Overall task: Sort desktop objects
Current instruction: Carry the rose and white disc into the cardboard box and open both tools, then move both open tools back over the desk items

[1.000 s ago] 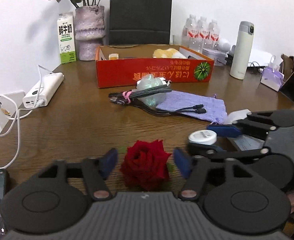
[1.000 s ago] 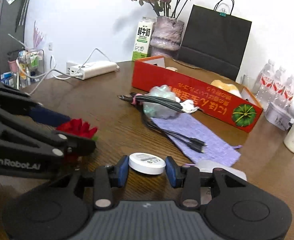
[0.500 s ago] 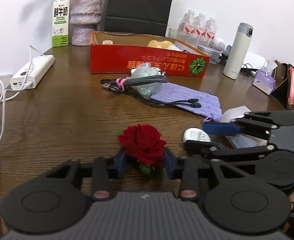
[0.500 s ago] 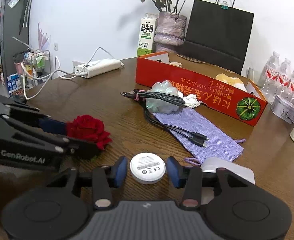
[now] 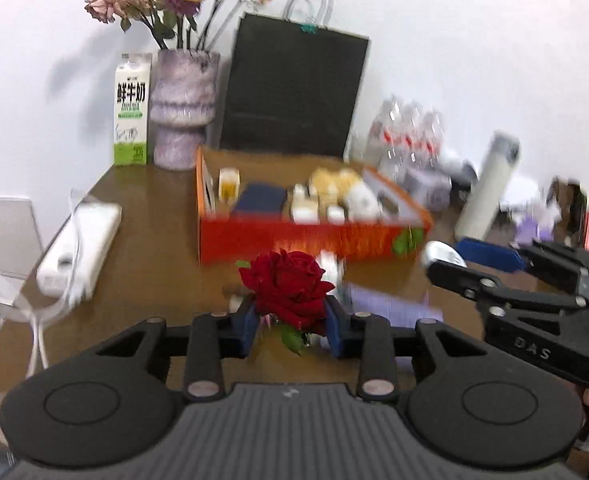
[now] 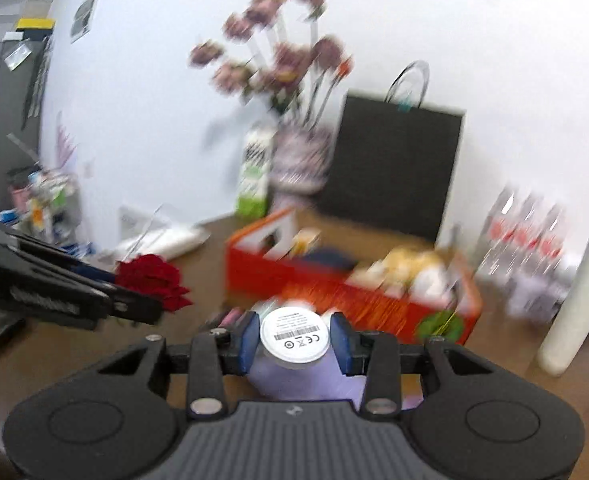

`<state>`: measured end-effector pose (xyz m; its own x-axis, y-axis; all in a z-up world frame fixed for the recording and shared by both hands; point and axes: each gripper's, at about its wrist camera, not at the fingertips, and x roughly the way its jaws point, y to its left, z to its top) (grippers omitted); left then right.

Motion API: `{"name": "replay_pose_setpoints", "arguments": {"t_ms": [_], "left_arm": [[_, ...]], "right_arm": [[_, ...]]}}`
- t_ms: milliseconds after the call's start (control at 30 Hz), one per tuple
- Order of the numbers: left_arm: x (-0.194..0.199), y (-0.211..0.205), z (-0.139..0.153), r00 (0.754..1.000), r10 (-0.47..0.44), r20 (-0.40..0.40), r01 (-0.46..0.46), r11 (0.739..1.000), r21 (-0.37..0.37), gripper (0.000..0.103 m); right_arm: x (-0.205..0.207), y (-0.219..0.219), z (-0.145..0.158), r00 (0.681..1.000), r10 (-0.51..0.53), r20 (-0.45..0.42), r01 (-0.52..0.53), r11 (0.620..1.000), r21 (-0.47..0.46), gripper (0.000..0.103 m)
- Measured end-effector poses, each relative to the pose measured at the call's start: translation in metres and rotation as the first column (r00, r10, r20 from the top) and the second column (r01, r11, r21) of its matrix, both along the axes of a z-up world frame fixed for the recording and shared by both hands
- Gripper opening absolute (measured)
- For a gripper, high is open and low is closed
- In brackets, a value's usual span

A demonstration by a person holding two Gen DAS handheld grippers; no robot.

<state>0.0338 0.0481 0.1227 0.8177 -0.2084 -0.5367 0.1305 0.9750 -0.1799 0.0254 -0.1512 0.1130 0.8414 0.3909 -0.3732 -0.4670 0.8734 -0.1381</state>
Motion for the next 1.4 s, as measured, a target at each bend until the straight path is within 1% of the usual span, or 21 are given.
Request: {"name": "replay_pose_setpoints", "arguments": {"t_ms": [100, 200, 267, 333, 367, 433, 467, 533, 567, 600, 700, 767, 833, 867, 900, 967, 1100, 1200, 1267, 1300, 1400], "left_arm": [[0.051, 0.005, 0.032, 0.999, 0.000, 0.033, -0.001, 1.000, 0.030, 0.035], [0.109, -0.002, 0.043, 1.000, -0.027, 0.012, 0.027, 0.999, 0.043, 0.035], [0.160, -0.003, 0.033, 0.996, -0.045, -0.071, 0.045, 0.999, -0.001, 0.035], [0.205, -0.012, 0.013, 0.984, -0.058, -0.167, 0.050, 0.997, -0.056, 0.035], [0.221, -0.022, 0.003, 0.979, -0.076, -0.190, 0.071, 0.997, -0.036, 0.035], [0.250, -0.046, -0.020, 0.965, -0.117, -0.236, 0.140, 0.987, 0.080, 0.036], [0.261, -0.054, -0.029, 0.955, -0.141, -0.260, 0.175, 0.978, 0.113, 0.036], [0.280, -0.061, -0.042, 0.955, -0.128, -0.268, 0.170, 0.976, 0.137, 0.044], [0.286, -0.061, -0.044, 0.957, -0.121, -0.262, 0.160, 0.978, 0.133, 0.052], [0.289, -0.059, -0.043, 0.961, -0.110, -0.255, 0.144, 0.982, 0.120, 0.053], [0.279, -0.047, -0.029, 0.968, -0.091, -0.234, 0.114, 0.990, 0.087, 0.055], [0.264, -0.040, -0.013, 0.978, -0.039, -0.207, 0.057, 0.995, 0.084, 0.058], [0.233, -0.034, 0.002, 0.989, 0.029, -0.144, -0.015, 0.995, 0.101, 0.062], [0.214, -0.032, 0.008, 0.993, 0.046, -0.110, -0.036, 0.995, 0.090, 0.068], [0.192, -0.029, 0.011, 0.995, 0.060, -0.076, -0.056, 0.997, 0.061, 0.078], [0.142, -0.025, 0.010, 0.995, 0.096, -0.031, -0.096, 0.995, -0.002, 0.082], [0.062, -0.033, -0.013, 0.995, 0.099, -0.015, -0.099, 0.995, -0.030, 0.085], [0.017, -0.044, -0.039, 0.993, 0.121, 0.013, -0.121, 0.990, 0.070, 0.085], [-0.006, -0.049, -0.057, 0.996, 0.084, -0.001, -0.083, 0.989, 0.120, 0.085], [-0.015, -0.050, -0.065, 0.997, 0.076, -0.019, -0.073, 0.990, 0.121, 0.085], [-0.039, -0.047, -0.083, 0.996, 0.051, -0.072, -0.047, 0.997, 0.054, 0.086]], "right_arm": [[0.054, -0.013, 0.026, 0.999, -0.029, -0.039, 0.031, 0.998, 0.048, 0.037], [0.128, -0.020, 0.035, 0.989, -0.062, -0.135, 0.073, 0.995, 0.074, 0.038], [0.182, -0.020, 0.026, 0.969, -0.122, -0.215, 0.140, 0.988, 0.070, 0.038], [0.234, -0.023, 0.008, 0.926, -0.162, -0.340, 0.190, 0.981, 0.051, 0.038], [0.252, -0.023, -0.001, 0.907, -0.171, -0.384, 0.201, 0.979, 0.038, 0.038], [0.283, -0.022, -0.021, 0.866, -0.168, -0.470, 0.206, 0.978, 0.029, 0.038], [0.292, -0.021, -0.030, 0.849, -0.165, -0.502, 0.208, 0.978, 0.029, 0.039], [0.305, -0.017, -0.044, 0.834, -0.151, -0.531, 0.204, 0.978, 0.043, 0.039], [0.308, -0.017, -0.047, 0.833, -0.137, -0.536, 0.196, 0.979, 0.055, 0.042], [0.310, -0.017, -0.048, 0.832, -0.135, -0.539, 0.201, 0.977, 0.065, 0.049], [0.303, -0.022, -0.036, 0.862, -0.146, -0.485, 0.220, 0.970, 0.099, 0.053], [0.288, -0.025, -0.022, 0.886, -0.167, -0.433, 0.229, 0.969, 0.096, 0.054], [0.268, -0.028, -0.006, 0.910, -0.174, -0.376, 0.228, 0.968, 0.105, 0.058], [0.255, -0.029, 0.000, 0.921, -0.170, -0.351, 0.220, 0.970, 0.108, 0.062], [0.240, -0.030, 0.006, 0.932, -0.165, -0.321, 0.211, 0.971, 0.112, 0.065], [0.203, -0.033, 0.015, 0.948, -0.180, -0.263, 0.216, 0.970, 0.114, 0.073], [0.129, -0.027, 0.012, 0.968, -0.175, -0.181, 0.192, 0.978, 0.080, 0.084], [0.082, -0.028, 0.000, 0.971, -0.142, -0.194, 0.164, 0.981, 0.107, 0.085], [0.052, -0.035, -0.010, 0.969, -0.149, -0.197, 0.175, 0.977, 0.120, 0.087], [0.040, -0.039, -0.014, 0.966, -0.164, -0.201, 0.190, 0.975, 0.118, 0.088], [0.008, -0.048, -0.030, 0.949, -0.209, -0.236, 0.240, 0.964, 0.111, 0.088]]}}
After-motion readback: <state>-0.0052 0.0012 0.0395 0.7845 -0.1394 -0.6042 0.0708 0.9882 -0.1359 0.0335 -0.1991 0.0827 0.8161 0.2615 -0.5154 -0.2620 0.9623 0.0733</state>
